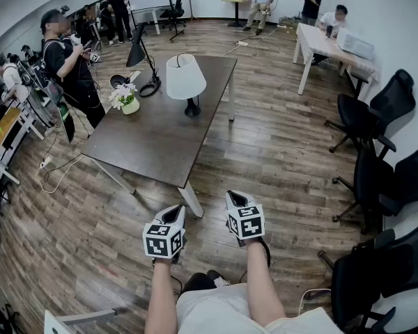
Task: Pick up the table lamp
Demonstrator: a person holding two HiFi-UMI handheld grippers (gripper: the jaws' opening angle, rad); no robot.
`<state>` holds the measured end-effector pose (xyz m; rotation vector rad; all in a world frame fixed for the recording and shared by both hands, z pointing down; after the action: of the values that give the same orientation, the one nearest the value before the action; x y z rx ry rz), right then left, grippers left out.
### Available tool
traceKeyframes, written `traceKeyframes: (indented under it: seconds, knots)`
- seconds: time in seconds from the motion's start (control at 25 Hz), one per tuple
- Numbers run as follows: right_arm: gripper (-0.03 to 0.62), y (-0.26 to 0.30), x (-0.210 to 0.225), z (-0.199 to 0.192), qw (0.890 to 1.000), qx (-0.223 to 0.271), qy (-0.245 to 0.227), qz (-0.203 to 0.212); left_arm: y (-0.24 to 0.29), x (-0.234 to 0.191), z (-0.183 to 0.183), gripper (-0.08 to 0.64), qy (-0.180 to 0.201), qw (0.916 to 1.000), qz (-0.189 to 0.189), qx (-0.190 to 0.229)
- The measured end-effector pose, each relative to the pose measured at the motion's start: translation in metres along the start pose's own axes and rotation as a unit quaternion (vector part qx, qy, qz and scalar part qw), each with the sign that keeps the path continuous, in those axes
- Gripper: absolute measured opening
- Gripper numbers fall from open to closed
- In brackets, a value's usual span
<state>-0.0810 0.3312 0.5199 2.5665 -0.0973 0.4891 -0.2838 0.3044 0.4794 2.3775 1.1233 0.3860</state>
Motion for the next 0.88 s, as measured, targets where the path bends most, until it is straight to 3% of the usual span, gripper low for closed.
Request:
traceKeyframes:
  seconds: [0.32,0.48,0.56,0.68,0.88]
  knots:
    - [0.014,-0.004,0.025,-0.004,1.000,-0.019,0.003,0.001,0.006,0.007,-0.002,0.001,0.002,0.9999,-0.002,-0.015]
    - [0.014,0.000,0.034,-0.005,1.000,-0.023,0.007,0.002,0.021,0.010,-0.004,0.002,-0.018,0.9995,-0.025,-0.005]
    - [0.014,0.002,0.040,-0.003,1.000,-0.012,0.018,0.000,0.030,0.013,-0.003,0.000,-0.007,0.9994,-0.032,-0.005]
    - [0.018,0.009,0.049,0.009,0.999,0.006,0.028,0.017,0.047,0.010,0.007,0.000,0.015,0.9994,-0.031,-0.004]
    - [0.023,0.022,0.060,0.041,0.999,0.015,0.012,0.048,0.079,-0.011,0.039,0.000,0.001,0.9998,-0.009,0.017]
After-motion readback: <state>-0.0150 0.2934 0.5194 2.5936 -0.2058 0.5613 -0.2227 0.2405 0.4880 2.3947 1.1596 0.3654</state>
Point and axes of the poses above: the fingertips, and each gripper's own axes: y forward along the fingers, x to its right, z out of its top, the point moved 6 cm from there along -y, backward along the fingers, and after that the axes turned 12 degrees about y, right-handed, at the moved point
